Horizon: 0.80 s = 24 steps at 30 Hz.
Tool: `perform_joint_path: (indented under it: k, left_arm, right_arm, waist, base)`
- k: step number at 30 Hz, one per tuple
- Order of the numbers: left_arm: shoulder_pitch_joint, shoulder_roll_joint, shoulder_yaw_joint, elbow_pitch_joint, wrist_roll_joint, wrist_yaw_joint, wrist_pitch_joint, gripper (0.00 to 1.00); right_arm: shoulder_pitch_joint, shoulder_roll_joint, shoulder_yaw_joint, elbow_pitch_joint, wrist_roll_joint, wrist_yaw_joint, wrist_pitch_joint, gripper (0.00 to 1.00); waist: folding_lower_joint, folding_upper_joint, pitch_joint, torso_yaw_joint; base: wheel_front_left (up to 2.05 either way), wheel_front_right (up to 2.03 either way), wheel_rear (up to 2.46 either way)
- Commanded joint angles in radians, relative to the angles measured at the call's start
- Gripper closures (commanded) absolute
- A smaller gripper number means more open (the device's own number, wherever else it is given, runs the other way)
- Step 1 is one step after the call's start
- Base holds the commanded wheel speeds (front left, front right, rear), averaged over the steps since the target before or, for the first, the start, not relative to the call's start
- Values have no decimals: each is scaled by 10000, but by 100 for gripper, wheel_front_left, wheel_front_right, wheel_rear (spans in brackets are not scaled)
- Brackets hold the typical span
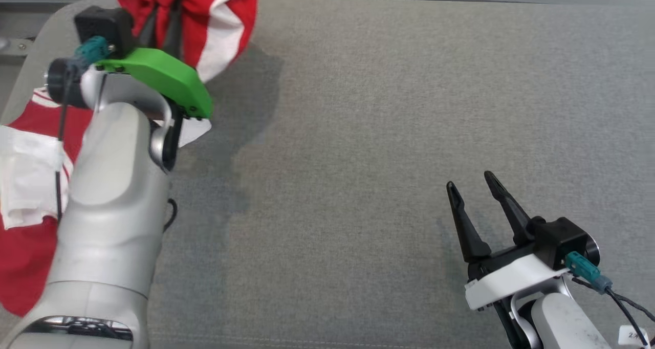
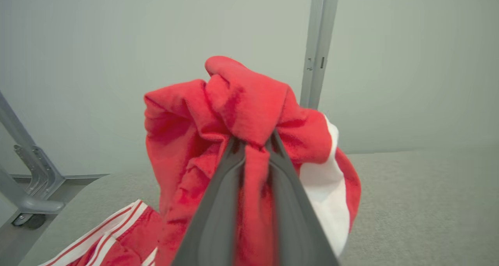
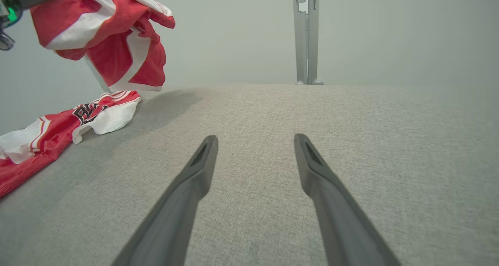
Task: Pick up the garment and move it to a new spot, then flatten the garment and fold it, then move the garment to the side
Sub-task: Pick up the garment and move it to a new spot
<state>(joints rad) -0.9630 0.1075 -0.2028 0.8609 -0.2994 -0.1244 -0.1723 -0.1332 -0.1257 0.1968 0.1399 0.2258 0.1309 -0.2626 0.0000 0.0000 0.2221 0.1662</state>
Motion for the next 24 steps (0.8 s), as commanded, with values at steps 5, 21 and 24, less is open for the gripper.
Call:
perform_joint_path:
  k: [5,21,24]
  left_arm:
    - [1236,-472,-1709,-1868,-744,-75,826,100]
    - [3257,-540,-5760,-3222,-2282,822,1589,100]
    - [3270,-544,-6276,-2558,-2519,913,1286,100]
  right_arm:
    - [300,176,-182,-18,36,-3,-35,0]
    - [476,597,-423,48,200,-1,-35,0]
    - [484,662,-356,59,233,-1,-35,0]
  waist:
    - [0,0,-817,-1779]
    - [0,0,-479,-4232]
    - [0,0,-463,-4439]
  base:
    - [0,0,0]
    - [0,0,0]
    - [0,0,0]
